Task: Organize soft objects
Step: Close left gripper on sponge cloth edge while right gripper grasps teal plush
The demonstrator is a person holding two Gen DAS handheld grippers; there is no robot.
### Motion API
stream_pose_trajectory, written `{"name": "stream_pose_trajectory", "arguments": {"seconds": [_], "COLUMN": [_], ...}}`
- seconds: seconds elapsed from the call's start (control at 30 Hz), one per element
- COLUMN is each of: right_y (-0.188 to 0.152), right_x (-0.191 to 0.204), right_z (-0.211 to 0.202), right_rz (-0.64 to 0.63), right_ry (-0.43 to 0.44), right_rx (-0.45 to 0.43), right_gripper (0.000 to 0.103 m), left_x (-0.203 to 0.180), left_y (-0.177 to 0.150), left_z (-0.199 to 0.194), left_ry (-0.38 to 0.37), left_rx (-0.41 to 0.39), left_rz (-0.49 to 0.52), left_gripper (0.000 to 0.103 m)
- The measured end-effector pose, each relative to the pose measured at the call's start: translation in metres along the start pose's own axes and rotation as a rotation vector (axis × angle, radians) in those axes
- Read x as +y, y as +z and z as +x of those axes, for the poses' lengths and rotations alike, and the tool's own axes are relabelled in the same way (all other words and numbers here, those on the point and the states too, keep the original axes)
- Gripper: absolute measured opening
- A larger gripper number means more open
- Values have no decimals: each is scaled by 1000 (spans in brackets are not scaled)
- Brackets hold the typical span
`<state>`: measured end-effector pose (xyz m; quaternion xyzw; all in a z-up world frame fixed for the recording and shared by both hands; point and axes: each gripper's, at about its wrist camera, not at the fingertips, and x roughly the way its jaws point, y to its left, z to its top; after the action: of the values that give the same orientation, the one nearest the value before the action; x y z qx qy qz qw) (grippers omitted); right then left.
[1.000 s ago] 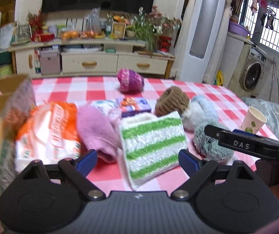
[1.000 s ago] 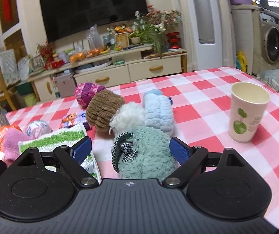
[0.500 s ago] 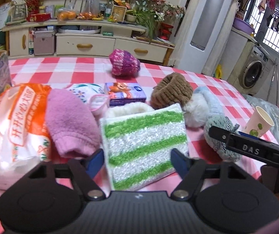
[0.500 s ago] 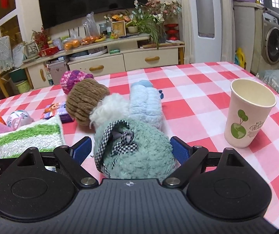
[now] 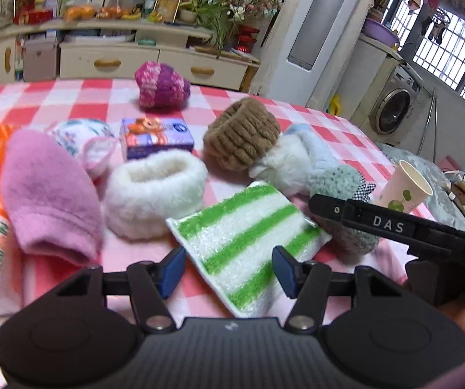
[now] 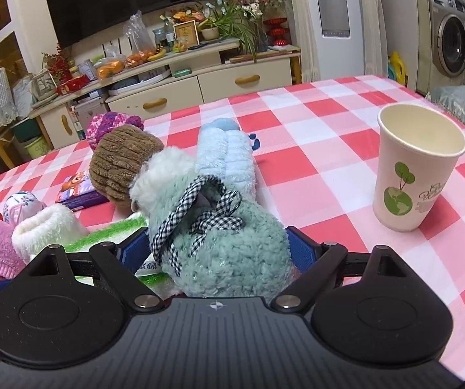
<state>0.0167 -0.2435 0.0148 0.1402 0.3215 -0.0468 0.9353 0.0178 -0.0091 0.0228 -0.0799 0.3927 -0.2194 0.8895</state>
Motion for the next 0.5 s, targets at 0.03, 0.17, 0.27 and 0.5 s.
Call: {"name": "stream_pose_trajectory", "arguments": {"seconds": [0.03, 0.17, 0.27, 0.5], "right_y": [0, -1, -3, -7], "right_x": [-1, -6, -9, -2], "right_z": [0, 4, 5, 3], "right_rz": [8, 59, 90, 42], "right_ry": [3, 17, 36, 33], "right_rx": [3, 24, 31, 24], "right_gripper": [103, 103, 103, 97], "left_x": [0, -2, -3, 2], "left_y": [0, -3, -1, -2], "left_z": [3, 11, 14, 15], "left_ry": [-6, -22, -34, -91], "left_rx": [6, 8, 3, -23], "left_rz": [-8, -36, -50, -129], "left_gripper": [58, 64, 70, 75]}}
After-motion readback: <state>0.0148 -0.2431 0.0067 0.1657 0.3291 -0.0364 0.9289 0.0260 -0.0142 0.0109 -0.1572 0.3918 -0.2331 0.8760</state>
